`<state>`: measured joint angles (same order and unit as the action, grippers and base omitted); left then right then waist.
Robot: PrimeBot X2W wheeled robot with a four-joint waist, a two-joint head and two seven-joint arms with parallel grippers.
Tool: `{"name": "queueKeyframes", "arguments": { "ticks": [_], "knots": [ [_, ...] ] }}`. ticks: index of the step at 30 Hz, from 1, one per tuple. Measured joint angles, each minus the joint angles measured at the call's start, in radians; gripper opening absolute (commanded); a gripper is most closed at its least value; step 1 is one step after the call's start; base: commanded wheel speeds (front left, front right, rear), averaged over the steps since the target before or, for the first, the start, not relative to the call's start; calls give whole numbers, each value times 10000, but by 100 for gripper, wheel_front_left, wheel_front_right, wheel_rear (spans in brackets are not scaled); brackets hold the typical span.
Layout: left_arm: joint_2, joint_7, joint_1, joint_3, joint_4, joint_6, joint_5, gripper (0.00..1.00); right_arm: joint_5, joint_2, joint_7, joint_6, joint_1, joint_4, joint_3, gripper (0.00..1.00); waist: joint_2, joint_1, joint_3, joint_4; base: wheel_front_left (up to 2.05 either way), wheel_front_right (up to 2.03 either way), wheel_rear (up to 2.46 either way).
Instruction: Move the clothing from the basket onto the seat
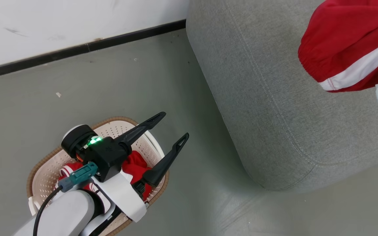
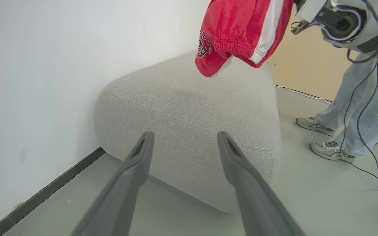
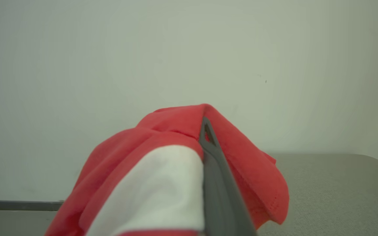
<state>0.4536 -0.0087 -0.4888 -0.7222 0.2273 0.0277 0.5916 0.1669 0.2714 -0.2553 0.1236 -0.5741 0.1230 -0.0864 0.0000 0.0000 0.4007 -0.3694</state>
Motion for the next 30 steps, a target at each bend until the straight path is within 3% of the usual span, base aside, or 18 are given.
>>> {"name": "queueKeyframes", "arguments": {
  "ticks": [20, 30],
  "knots": [
    [451, 571, -755, 130, 1225, 2, -313, 100, 92, 125, -2, 0, -1426, 1290, -1348, 0, 0, 0, 1522, 211, 0, 0, 0],
    [713, 878, -857, 213, 1463, 13, -313, 100, 497, -616, 0, 0, -1903, 2470, -2857, 0, 0, 0, 2233, 309, 0, 0, 0]
  ]
}}
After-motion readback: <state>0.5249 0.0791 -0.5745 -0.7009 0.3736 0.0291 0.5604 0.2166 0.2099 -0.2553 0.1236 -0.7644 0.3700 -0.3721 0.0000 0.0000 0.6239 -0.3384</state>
